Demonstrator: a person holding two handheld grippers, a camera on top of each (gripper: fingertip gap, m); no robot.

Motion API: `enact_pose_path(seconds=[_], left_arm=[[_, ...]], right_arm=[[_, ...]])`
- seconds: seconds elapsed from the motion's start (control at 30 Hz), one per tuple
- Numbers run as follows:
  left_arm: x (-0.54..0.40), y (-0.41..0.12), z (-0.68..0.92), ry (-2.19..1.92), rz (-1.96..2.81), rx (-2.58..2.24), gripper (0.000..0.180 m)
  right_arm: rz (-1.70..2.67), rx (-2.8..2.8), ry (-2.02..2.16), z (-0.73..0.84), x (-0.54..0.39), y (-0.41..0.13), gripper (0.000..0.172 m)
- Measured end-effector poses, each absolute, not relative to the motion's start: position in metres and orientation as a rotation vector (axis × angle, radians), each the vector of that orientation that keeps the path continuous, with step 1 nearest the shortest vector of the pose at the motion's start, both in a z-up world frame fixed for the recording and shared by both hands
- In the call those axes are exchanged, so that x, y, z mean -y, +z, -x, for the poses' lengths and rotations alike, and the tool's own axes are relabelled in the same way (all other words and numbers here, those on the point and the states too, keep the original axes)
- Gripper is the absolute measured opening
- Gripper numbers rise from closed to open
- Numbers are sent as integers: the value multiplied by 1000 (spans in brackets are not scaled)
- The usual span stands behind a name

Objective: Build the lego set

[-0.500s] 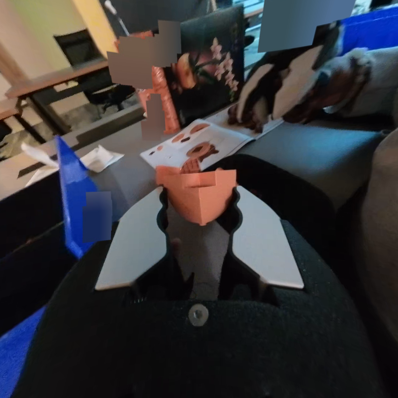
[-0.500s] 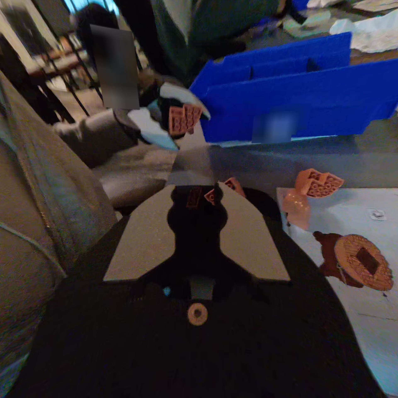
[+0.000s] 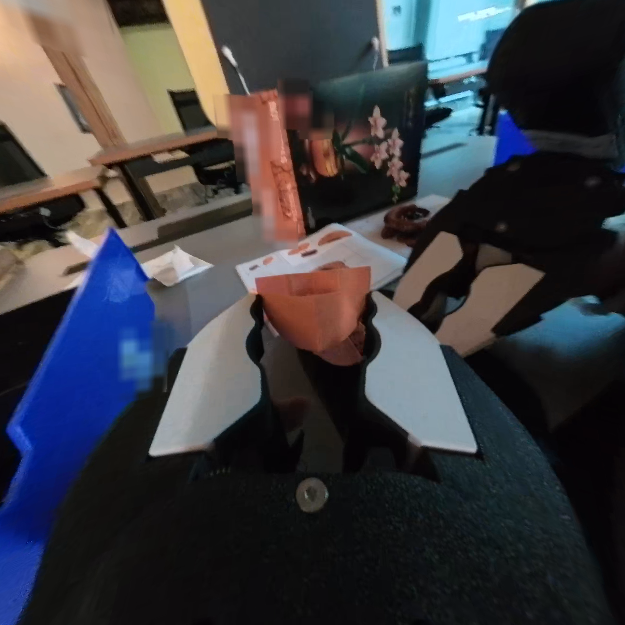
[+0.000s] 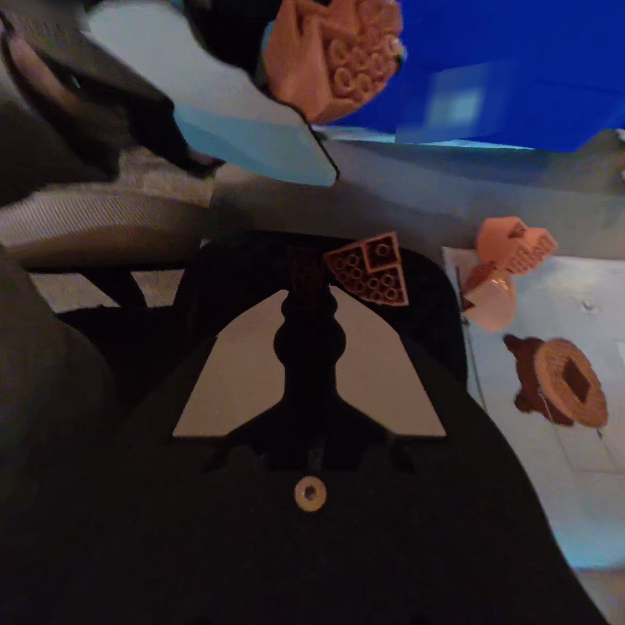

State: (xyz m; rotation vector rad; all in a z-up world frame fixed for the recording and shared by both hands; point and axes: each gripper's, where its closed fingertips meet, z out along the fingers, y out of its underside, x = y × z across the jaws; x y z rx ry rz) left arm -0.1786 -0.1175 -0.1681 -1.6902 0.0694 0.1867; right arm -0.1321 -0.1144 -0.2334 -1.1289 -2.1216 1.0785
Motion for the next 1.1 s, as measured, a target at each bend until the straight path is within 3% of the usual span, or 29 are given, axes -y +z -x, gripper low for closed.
enact_pose_path(seconds=[0.2, 0.33, 0.63, 1.1], left_arm=[[89, -140, 191, 613, 1496, 45, 57], [55, -119, 183, 919, 1386, -28, 57], [9, -107, 157, 1277, 1280, -345, 57], [-10, -129, 149, 1435, 1282, -627, 56]], right_arm=[[1301, 1650, 1501, 110, 70, -138, 15], [1292, 1500, 1546, 111, 62, -102, 15], [1454, 1415, 1638, 108, 34, -116, 15], [1656, 1459, 1576, 113, 20, -151, 15]])
